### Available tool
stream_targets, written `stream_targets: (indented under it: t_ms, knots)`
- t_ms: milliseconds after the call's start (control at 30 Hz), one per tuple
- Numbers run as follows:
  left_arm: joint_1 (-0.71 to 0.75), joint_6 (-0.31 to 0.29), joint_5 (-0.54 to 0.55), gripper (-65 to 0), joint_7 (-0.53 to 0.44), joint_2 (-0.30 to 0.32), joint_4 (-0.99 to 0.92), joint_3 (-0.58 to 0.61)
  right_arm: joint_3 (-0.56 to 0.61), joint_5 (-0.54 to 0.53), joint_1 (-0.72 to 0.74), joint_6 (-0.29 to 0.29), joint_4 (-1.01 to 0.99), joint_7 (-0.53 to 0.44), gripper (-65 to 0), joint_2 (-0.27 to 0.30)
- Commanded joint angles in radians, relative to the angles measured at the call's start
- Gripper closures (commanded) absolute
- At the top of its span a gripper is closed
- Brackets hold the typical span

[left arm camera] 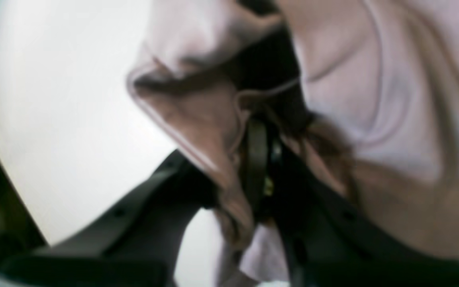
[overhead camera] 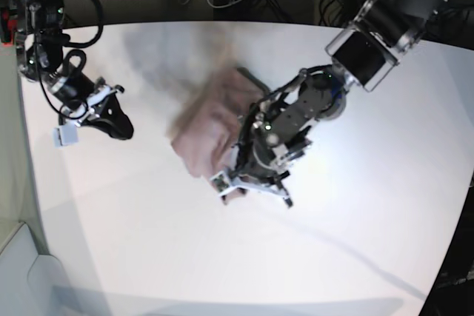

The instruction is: Layout the t-shirt on the table in an organized manner, then fold the t-shirt properly

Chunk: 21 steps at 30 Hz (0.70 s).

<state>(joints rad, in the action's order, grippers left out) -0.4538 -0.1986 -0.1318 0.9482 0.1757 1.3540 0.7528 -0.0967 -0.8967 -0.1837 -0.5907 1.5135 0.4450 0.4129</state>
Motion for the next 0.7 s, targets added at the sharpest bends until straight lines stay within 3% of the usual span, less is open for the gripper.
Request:
stream_targets:
  t_ms: [0, 267, 400, 667]
  knots:
    - [-0.036, 0.008, -0.018, -5.3, -0.036, -0.009, -0.011, 0.029, -0.019, -0.019, -0.007, -0.021, 0.026, -0.016, -4.7, 0.013]
    - [-0.11, 0.008, -0.019, -5.3, -0.212, -0.054, -0.187, 0.259, -0.125, -0.019, -0.092, -0.022, 0.091, -0.015, -4.7, 0.014]
    - [-0.164, 0.008, -0.019, -5.3, -0.225, -0.077, -0.206, 0.394, -0.145, -0.019, -0.115, -0.022, 0.095, -0.015, -4.7, 0.014]
    - [-0.25, 0.008, -0.019, -5.3, -0.226, -0.121, -0.206, 0.535, -0.16, -0.019, -0.149, -0.022, 0.095, -0.015, -4.7, 0.014]
